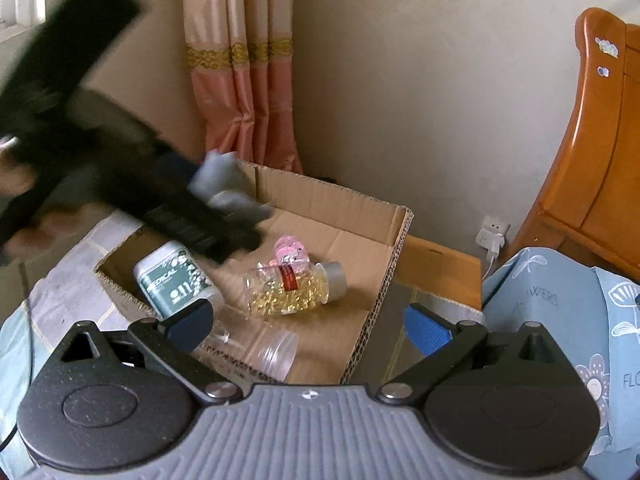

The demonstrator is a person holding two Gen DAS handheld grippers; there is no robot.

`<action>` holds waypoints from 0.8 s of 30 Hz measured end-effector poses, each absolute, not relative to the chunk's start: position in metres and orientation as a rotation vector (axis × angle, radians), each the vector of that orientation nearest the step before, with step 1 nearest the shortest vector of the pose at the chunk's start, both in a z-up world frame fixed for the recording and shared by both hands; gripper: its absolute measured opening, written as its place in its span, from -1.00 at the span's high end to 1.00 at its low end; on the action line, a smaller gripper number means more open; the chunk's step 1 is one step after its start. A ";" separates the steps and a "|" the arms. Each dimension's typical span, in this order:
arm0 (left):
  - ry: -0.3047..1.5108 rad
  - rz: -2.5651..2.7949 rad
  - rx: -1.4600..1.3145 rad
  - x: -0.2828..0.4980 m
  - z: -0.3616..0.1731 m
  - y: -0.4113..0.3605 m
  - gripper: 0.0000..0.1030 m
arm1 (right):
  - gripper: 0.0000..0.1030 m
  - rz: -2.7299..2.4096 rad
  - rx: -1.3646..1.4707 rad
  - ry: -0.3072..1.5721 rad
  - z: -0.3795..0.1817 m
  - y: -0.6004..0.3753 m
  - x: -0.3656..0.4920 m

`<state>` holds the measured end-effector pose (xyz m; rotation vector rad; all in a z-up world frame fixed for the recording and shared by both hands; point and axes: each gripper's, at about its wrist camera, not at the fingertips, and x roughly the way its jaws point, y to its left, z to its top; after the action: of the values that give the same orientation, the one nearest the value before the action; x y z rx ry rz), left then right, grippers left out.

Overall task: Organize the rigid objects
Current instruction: 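Carry the cat and capsule bottle over the box and open both tools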

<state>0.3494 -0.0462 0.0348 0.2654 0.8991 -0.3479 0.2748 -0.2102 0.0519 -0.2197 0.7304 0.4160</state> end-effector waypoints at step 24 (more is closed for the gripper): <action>0.792 -0.315 0.204 0.287 0.048 -0.015 -0.88 | -1.00 0.374 -0.124 0.727 0.031 -0.212 0.234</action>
<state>0.2871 -0.0149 0.0475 0.2044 0.7916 -0.3155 0.2344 -0.2125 0.0315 -0.1240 0.7270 0.3741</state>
